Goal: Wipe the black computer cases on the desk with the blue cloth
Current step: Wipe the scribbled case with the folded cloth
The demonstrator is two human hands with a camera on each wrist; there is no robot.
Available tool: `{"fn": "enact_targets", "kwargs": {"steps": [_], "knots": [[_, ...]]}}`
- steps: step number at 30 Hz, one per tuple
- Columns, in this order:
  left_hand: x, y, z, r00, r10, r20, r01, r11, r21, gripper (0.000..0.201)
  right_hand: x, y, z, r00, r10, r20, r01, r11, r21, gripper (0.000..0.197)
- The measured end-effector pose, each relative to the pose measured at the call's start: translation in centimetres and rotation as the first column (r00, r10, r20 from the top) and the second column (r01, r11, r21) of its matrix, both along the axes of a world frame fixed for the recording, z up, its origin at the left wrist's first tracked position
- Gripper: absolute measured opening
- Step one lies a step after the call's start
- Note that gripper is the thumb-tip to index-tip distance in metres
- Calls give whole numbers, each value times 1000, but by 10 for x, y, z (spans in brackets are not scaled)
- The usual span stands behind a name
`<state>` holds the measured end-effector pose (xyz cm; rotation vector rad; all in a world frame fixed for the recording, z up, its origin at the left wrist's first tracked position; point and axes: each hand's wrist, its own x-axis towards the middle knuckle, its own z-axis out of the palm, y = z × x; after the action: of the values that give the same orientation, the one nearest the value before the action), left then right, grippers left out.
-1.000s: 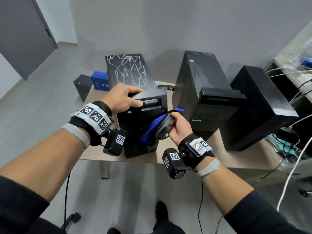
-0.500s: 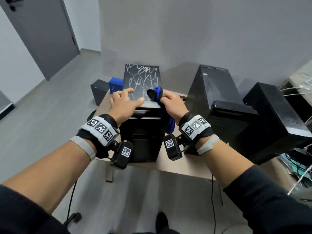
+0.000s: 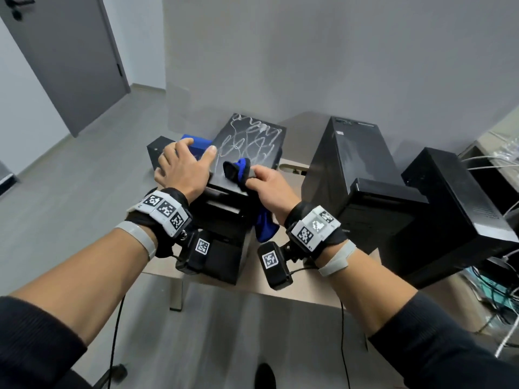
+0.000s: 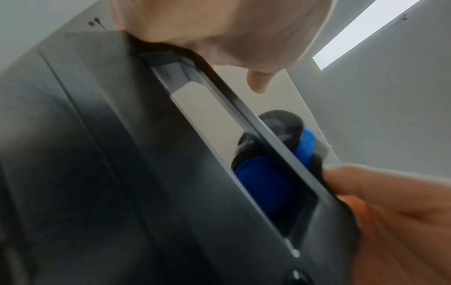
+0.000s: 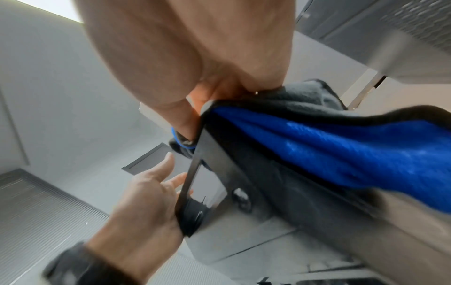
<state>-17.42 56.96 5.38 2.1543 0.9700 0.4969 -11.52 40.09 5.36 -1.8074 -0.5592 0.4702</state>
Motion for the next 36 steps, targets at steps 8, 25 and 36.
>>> {"fn": "enact_targets", "kwargs": {"steps": [8,25,36], "knots": [[11,28,14,1000,-27,-12,27,998,-62,65,-14,52,-5,962,260,88,-249,962,-116,42],[9,28,14,995,-58,-84,54,998,-43,69,125,20,-27,755,470,458,15,686,-727,50],[15,27,17,998,-37,-47,31,991,-127,71,72,15,-31,423,752,506,-469,659,-588,47]]}}
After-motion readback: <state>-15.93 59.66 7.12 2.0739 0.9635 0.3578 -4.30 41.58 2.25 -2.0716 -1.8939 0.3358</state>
